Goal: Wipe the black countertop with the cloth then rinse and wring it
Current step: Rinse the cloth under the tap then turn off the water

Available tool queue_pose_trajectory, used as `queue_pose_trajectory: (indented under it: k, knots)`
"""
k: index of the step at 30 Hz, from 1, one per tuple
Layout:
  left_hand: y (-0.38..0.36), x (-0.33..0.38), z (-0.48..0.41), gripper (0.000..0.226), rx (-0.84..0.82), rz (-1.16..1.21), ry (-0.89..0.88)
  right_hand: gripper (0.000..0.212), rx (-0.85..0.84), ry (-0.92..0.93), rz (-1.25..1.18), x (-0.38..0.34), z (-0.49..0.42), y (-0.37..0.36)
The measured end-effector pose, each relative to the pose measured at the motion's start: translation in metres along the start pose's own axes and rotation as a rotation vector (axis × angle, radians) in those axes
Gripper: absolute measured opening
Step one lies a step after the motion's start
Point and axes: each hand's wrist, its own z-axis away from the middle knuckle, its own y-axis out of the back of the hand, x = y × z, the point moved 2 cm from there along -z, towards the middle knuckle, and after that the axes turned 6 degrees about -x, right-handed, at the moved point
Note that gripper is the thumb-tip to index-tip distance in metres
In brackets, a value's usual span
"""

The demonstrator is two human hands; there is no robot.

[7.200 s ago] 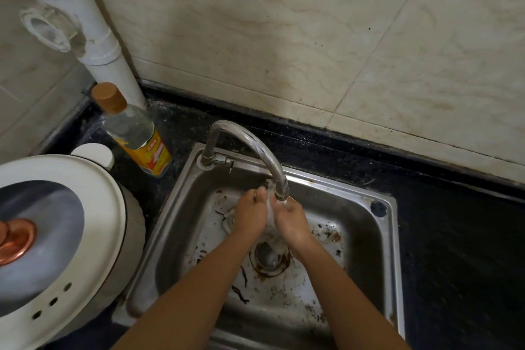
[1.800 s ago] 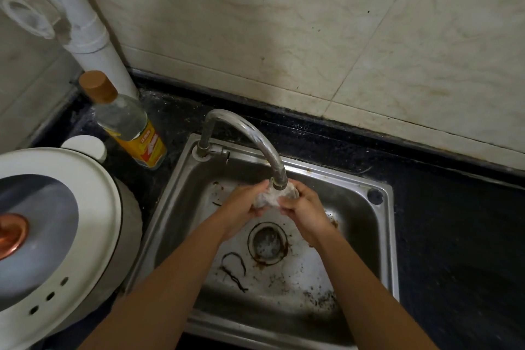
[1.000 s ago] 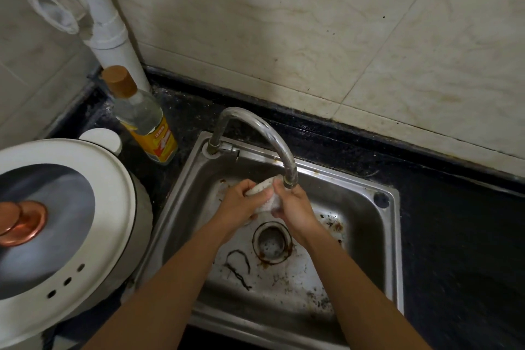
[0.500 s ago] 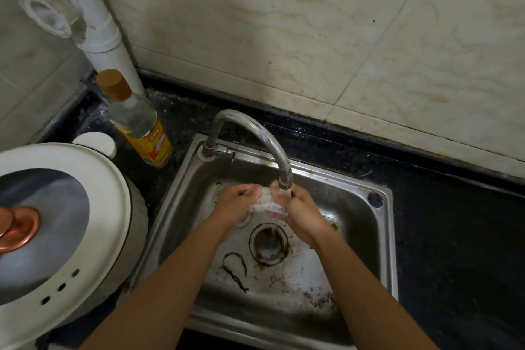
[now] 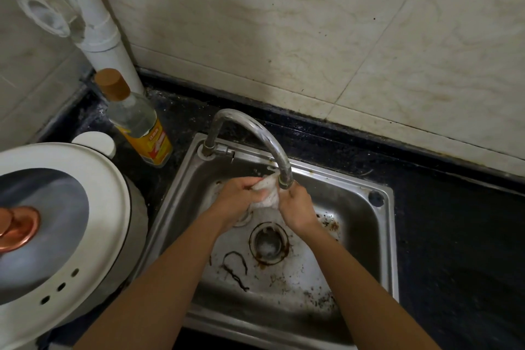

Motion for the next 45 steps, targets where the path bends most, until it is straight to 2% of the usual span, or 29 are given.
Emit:
queue_pose_trajectory:
  k: [2,7,12,14,17,24,25,27,29,31,33,35,39,43,45]
  knots:
    - [-0.006,0.001,0.000,0.021,0.027,-0.090,0.007,0.029,0.030,-0.009,-0.054,-0.001,0.001,-0.001]
    - [-0.020,-0.007,-0.006,0.033,0.163,-0.149,0.077,0.045,0.038,-0.029,-0.149,-0.003,0.002,-0.003]
    - [-0.025,-0.002,-0.011,0.045,0.256,-0.073,0.148,0.029,0.044,0.017,-0.176,0.001,0.006,-0.004]
    - [-0.025,-0.001,-0.012,0.043,0.239,-0.005,0.183,0.022,0.005,0.031,-0.224,0.002,0.009,-0.003]
    - [-0.021,-0.001,-0.009,0.030,0.190,0.172,0.218,0.012,-0.056,-0.012,-0.434,0.002,0.013,0.004]
    - [-0.007,-0.005,-0.007,0.025,0.059,0.454,0.250,0.042,-0.279,-0.077,-0.574,0.013,0.017,0.020]
    - [-0.007,-0.004,-0.007,0.028,0.041,0.433,0.235,0.042,-0.277,-0.066,-0.535,0.014,0.016,0.021]
    - [-0.005,-0.005,-0.009,0.028,0.014,0.304,0.200,0.027,-0.231,-0.042,-0.429,0.012,0.014,0.021]
    - [-0.003,-0.007,-0.010,0.015,0.029,0.110,0.181,0.018,-0.190,-0.044,-0.334,0.009,0.013,0.022]
    - [-0.002,-0.007,-0.010,0.021,0.050,-0.009,0.181,0.026,-0.178,-0.068,-0.220,0.005,0.011,0.022]
    - [-0.003,-0.005,-0.011,0.031,0.038,-0.026,0.182,0.034,-0.178,-0.081,-0.165,0.001,0.009,0.020]
    - [-0.006,-0.005,-0.011,0.033,0.036,-0.003,0.197,0.037,-0.184,-0.084,-0.206,-0.001,0.008,0.016]
    - [-0.009,-0.004,-0.010,0.038,0.105,0.068,0.216,0.031,-0.184,-0.099,-0.440,0.004,0.007,0.010]
    - [-0.006,0.000,-0.008,0.049,0.189,0.003,0.255,0.037,-0.291,-0.092,-0.670,0.005,0.007,0.011]
    - [-0.003,-0.001,-0.009,0.045,0.203,0.036,0.235,0.041,-0.325,-0.071,-0.685,0.005,0.006,0.013]
